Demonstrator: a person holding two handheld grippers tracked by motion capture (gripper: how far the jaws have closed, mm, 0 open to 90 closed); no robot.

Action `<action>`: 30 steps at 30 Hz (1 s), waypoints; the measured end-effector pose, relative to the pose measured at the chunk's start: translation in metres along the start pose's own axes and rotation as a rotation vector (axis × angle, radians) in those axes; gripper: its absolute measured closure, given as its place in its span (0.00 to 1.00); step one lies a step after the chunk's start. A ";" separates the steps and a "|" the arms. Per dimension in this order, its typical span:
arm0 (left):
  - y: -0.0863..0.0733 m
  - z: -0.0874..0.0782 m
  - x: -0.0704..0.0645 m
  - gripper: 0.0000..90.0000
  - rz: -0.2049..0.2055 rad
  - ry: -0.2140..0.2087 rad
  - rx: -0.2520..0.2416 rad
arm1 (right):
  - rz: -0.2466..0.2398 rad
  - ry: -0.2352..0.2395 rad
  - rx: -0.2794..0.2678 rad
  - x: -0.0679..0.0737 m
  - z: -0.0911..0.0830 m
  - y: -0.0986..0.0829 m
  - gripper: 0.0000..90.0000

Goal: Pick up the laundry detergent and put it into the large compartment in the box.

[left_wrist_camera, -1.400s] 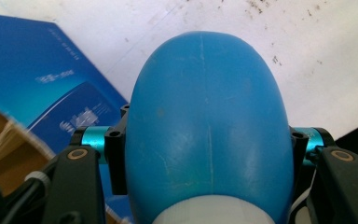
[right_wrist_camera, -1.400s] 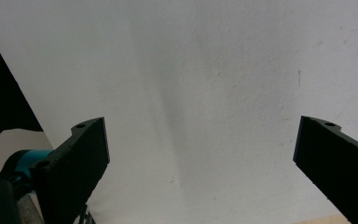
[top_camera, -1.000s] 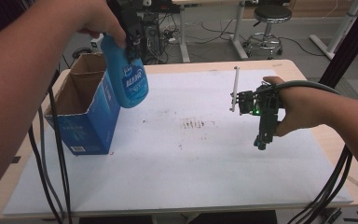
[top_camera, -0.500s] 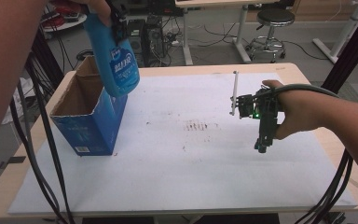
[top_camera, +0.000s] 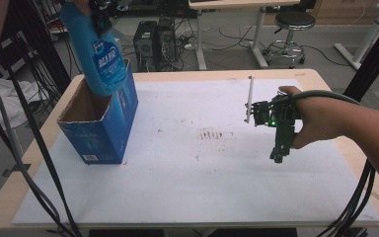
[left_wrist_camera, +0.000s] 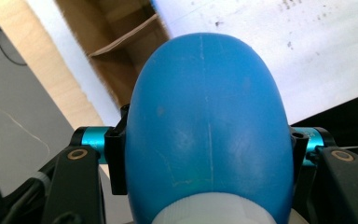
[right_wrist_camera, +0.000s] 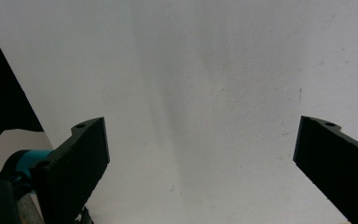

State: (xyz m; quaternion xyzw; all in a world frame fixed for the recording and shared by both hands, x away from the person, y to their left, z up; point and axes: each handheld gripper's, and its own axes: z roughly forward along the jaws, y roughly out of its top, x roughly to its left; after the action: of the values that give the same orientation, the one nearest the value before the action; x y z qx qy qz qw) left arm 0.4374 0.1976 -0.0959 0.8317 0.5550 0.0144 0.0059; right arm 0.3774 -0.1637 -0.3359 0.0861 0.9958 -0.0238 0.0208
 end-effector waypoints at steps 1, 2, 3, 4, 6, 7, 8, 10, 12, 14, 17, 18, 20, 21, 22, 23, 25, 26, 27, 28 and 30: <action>-0.002 0.000 0.003 0.43 -0.007 0.002 0.001 | 0.001 0.000 -0.001 0.000 0.000 0.000 0.03; -0.003 -0.001 0.006 0.43 -0.019 0.003 0.002 | 0.003 -0.001 0.002 0.000 -0.001 0.000 0.03; -0.005 -0.001 0.009 0.43 -0.031 0.003 0.004 | -0.001 -0.001 0.004 0.000 -0.001 0.000 0.03; -0.006 -0.001 0.011 0.43 -0.044 0.004 0.005 | -0.004 -0.001 0.002 0.000 -0.002 0.001 0.03; -0.010 -0.002 0.017 0.43 -0.053 0.008 0.006 | -0.004 -0.002 0.003 0.001 -0.003 0.001 0.03; -0.012 -0.002 0.019 0.43 -0.063 0.010 0.006 | -0.003 -0.005 0.000 0.001 -0.004 0.002 0.03; -0.013 -0.002 0.021 0.43 -0.066 0.013 0.011 | -0.005 -0.006 0.000 0.001 -0.005 0.002 0.03; -0.015 -0.001 0.023 0.43 -0.076 0.018 0.014 | -0.005 -0.006 -0.005 0.001 -0.006 0.002 0.03; -0.017 0.000 0.025 0.43 -0.085 0.024 0.020 | 0.001 -0.005 -0.005 0.001 -0.007 0.001 0.03; -0.018 0.002 0.027 0.43 -0.096 0.025 0.026 | 0.003 -0.004 0.000 0.001 -0.006 0.001 0.03; -0.019 0.006 0.032 0.43 -0.111 0.020 0.035 | -0.003 -0.004 0.000 0.001 -0.007 0.001 0.03; -0.019 0.007 0.033 0.43 -0.113 0.021 0.037 | -0.002 -0.006 -0.002 0.001 -0.007 0.001 0.03; -0.019 0.009 0.035 0.43 -0.116 0.022 0.040 | -0.005 -0.008 -0.001 0.001 -0.007 0.001 0.03; -0.020 0.012 0.036 0.43 -0.123 0.024 0.041 | -0.004 -0.007 -0.004 0.001 -0.008 0.001 0.03; -0.020 0.013 0.037 0.43 -0.123 0.023 0.045 | 0.001 -0.008 -0.005 0.001 -0.008 0.000 0.03; -0.020 0.015 0.038 0.43 -0.126 0.021 0.045 | 0.003 -0.009 -0.003 0.002 -0.008 0.000 0.03; -0.020 0.020 0.040 0.43 -0.135 0.012 0.046 | 0.002 -0.009 0.001 0.002 -0.008 0.000 0.03; -0.019 0.022 0.041 0.43 -0.138 0.008 0.045 | 0.004 -0.008 0.002 0.002 -0.008 -0.001 0.03; -0.019 0.025 0.042 0.43 -0.143 0.003 0.047 | 0.007 -0.007 0.001 0.002 -0.008 -0.001 0.03; -0.019 0.029 0.043 0.43 -0.154 -0.001 0.046 | 0.005 -0.009 -0.001 0.001 -0.008 -0.001 0.03; -0.019 0.034 0.044 0.43 -0.170 -0.006 0.052 | 0.005 -0.008 -0.001 0.001 -0.008 -0.001 0.03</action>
State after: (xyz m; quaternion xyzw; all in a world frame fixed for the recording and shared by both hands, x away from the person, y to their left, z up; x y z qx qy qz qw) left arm 0.4380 0.2462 -0.1298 0.7815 0.6237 -0.0032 -0.0129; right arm 0.3756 -0.1641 -0.3279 0.0885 0.9955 -0.0234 0.0250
